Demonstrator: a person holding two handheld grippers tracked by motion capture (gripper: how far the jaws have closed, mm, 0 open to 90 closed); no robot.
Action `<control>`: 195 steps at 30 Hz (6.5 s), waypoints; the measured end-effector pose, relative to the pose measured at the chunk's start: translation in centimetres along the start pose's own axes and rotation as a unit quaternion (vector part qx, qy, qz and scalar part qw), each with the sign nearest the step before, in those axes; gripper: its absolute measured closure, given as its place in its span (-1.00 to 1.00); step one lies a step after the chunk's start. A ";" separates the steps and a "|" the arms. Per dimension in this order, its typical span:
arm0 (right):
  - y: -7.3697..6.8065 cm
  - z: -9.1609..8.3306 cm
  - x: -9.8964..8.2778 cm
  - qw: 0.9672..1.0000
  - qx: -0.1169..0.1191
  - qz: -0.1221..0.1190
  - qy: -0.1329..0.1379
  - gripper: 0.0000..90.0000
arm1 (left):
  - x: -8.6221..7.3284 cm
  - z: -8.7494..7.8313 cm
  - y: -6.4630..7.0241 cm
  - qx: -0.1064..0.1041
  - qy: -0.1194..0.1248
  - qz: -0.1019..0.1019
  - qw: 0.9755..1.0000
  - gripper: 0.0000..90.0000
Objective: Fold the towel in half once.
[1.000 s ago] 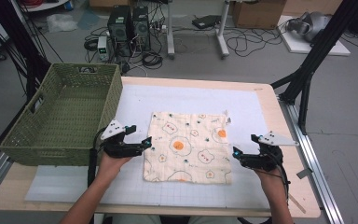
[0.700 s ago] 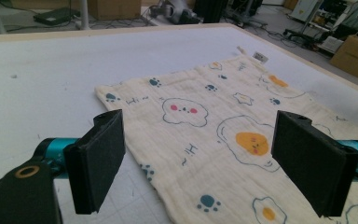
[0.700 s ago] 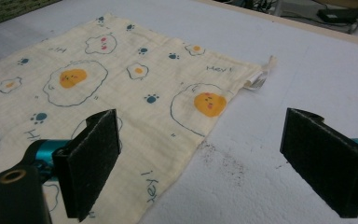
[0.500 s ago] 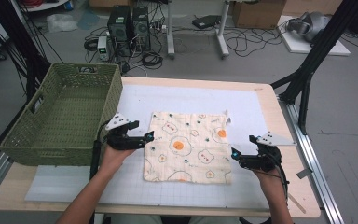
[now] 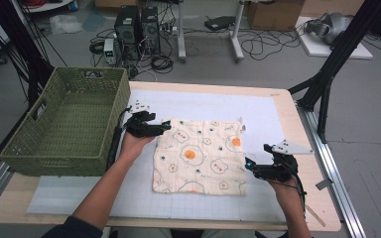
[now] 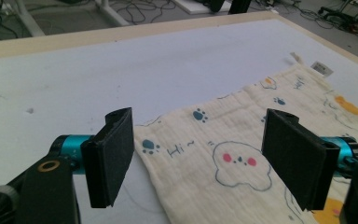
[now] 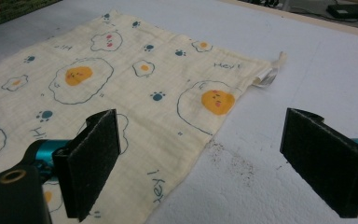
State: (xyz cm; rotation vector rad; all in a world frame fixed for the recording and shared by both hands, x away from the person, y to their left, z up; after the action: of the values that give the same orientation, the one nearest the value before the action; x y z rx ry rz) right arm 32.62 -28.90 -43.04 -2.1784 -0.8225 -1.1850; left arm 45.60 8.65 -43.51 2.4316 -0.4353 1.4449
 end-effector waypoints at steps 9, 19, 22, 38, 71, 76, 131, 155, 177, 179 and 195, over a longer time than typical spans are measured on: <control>0.3 -0.1 -0.2 1.000 0.001 0.005 0.003 -0.75 | -1.1 3.6 -1.3 0.038 -0.045 0.008 0.998 -0.39; 0.6 0.0 -0.5 1.000 0.001 0.012 -0.003 -0.75 | -2.5 5.0 -0.9 0.066 -0.078 0.054 0.993 -0.02; 0.7 0.1 -0.6 1.000 0.000 0.011 -0.006 -0.75 | -2.6 5.0 -0.5 0.072 -0.081 0.083 0.991 0.08; 3.2 3.1 0.5 0.997 0.005 0.048 -0.057 -0.75 | -2.7 4.5 -0.6 0.037 -0.085 0.068 0.993 0.92; 8.5 14.2 4.4 0.986 -0.049 0.033 -0.158 0.56 | -2.1 3.3 -1.2 0.041 -0.078 0.055 0.995 0.92; 8.3 14.0 4.4 0.985 -0.047 0.043 -0.161 0.94 | -2.2 3.3 -1.4 0.040 -0.085 0.058 0.994 0.93; 0.9 5.3 2.3 0.999 0.012 -0.018 -0.042 0.92 | -4.7 -6.4 2.1 -0.037 0.012 0.052 0.998 0.93; -1.3 3.5 -1.3 0.998 0.032 -0.010 -0.048 0.90 | -7.7 -9.1 3.5 -0.072 -0.001 0.081 0.994 0.92; -1.6 0.6 -2.1 0.999 0.046 0.009 -0.021 0.55 | -7.1 -10.6 1.8 -0.082 0.027 0.017 0.996 0.12; -1.5 -0.2 -1.9 0.999 0.040 0.010 -0.010 0.53 | -7.1 -10.6 1.5 -0.082 0.028 0.012 0.996 0.12; -0.2 -3.0 -1.1 0.999 -0.012 0.017 0.043 0.48 | -8.0 -9.4 1.8 -0.063 -0.020 0.032 0.997 0.12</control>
State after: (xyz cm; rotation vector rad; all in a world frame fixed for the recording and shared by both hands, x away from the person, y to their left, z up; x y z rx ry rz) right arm 30.31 -31.10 -42.51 -2.1351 -0.7352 -1.2677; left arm 33.77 11.50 -46.07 2.3700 -0.5989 1.3518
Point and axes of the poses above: each handheld gripper's, and its own axes: z roughly forward along the jaws, x roughly out of its top, y roughly to its right, the point moved 5 cm from there along z, roughly forward along the jaws, and after that the axes turned 14 degrees about x, right-handed, at the moved point
